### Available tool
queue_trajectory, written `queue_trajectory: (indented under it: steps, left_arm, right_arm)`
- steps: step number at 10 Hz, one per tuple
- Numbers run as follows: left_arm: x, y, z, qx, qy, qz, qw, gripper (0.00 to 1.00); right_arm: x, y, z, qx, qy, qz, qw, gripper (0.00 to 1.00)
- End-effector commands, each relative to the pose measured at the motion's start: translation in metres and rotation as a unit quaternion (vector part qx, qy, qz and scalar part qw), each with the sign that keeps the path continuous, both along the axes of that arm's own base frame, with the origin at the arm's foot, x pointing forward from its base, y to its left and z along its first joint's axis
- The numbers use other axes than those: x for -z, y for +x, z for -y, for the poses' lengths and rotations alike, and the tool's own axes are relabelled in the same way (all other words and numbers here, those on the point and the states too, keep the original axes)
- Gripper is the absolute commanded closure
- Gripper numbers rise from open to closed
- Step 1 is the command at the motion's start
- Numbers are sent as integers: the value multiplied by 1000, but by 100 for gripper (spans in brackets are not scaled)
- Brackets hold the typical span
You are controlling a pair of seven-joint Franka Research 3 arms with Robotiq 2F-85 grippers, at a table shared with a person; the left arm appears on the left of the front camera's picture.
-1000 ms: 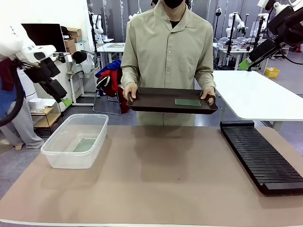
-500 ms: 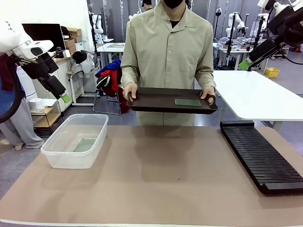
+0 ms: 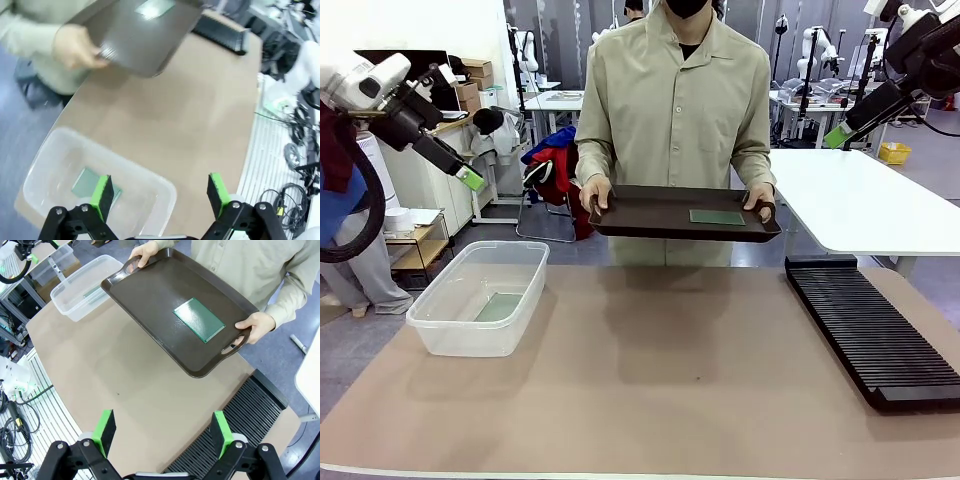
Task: Sort PCBs into racks and boxes based on the side picked up.
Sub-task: Pick up the Blank PCB handed by the Human.
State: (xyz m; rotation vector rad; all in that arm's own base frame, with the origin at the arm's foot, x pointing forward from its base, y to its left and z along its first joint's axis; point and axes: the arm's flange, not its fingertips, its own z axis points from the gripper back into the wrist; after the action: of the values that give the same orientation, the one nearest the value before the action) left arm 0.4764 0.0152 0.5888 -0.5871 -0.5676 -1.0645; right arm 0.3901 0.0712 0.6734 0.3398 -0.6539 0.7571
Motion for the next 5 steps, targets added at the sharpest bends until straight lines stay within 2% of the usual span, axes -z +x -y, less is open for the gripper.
queue_trajectory:
  steps: [1, 3, 5]
  left_arm:
    - [-7, -1, -7, 49, -28, -4, 998, 0]
    - [-24, -12, -4, 67, -14, 46, 997, 0]
    - [-32, -18, 1, 52, 17, 71, 996, 0]
  right_arm:
    - [2, 0, -1, -1, 0, -2, 1000, 0]
    - [2, 0, -1, -1, 0, -2, 1000, 0]
    - [2, 0, -1, -1, 0, -2, 1000, 0]
